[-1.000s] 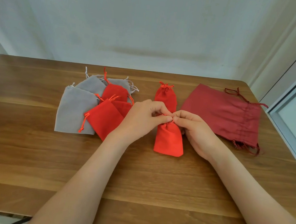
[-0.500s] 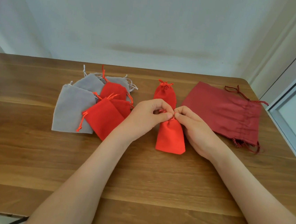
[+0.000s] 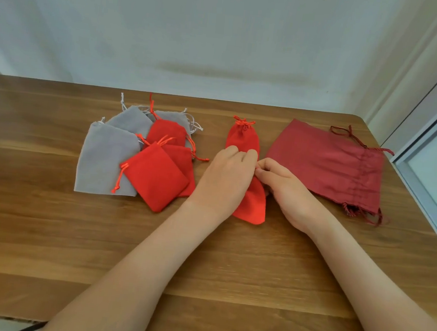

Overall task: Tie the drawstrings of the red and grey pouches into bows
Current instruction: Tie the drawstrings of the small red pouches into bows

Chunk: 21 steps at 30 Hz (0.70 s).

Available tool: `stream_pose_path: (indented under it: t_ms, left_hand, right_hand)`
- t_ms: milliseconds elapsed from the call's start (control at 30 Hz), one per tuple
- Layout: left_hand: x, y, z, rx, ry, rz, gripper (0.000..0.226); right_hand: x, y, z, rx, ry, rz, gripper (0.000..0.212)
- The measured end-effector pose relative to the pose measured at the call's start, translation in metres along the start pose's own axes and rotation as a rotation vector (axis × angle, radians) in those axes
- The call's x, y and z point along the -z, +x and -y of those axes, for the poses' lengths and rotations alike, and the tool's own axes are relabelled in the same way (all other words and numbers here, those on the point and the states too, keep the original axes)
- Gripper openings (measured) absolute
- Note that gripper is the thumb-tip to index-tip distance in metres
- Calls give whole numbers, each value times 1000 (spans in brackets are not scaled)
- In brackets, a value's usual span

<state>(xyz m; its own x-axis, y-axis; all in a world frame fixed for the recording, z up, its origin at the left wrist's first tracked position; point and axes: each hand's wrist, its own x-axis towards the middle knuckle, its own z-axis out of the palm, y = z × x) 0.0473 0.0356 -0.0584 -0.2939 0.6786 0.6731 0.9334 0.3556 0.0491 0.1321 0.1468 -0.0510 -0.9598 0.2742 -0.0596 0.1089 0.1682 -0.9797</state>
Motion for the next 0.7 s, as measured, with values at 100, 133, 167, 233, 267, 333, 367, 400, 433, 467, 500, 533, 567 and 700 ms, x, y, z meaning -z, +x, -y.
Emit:
stream_pose_path:
  t_ms: [100,133,167,233,267,333,367,400,433,467,500,533,567,700]
  left_hand:
    - [-1,-2,-6,3,108,-40,13]
    - [-2,-3,-7,12,142,-33,12]
    - [-2,-2,-7,23,173,-31,12]
    - [-2,-4,-5,30,202,-47,16]
    - [-1,-5,-4,20,193,-57,15]
    - [-1,-7,0,5,172,-89,14]
    - [-1,-8,1,15,163,-104,14]
    - [0,-9,1,28,147,-114,13]
    - [1,-9,0,35,127,-123,12]
    - [1,-9,-1,29,112,-136,13]
    - [2,-9,-3,9,101,-150,14]
    - [3,-8,-4,-17,94,-165,16]
    - [4,-7,-6,-42,87,-181,17]
    - [6,-7,-7,-63,50,-228,13]
  right_hand:
    - [1,1,-1,19,3,1,14]
    - [1,1,-1,33,4,0,14]
    - [1,0,-1,52,4,-3,13]
    - [0,-1,-1,106,4,-18,16]
    - [-1,-2,-2,126,10,-30,18]
    - [-1,-2,-3,137,43,-53,24]
    - [-1,-1,-3,135,66,-61,27]
    - [-1,-1,-4,129,85,-66,28]
    - [-1,0,-4,122,104,-68,28]
    - [-1,0,-4,115,126,-66,26]
    - [-1,0,-4,113,148,-57,25]
    - [-1,-1,-3,114,166,-35,25]
    - [0,-2,-1,118,176,-4,26]
    - [3,-5,2,123,231,79,34]
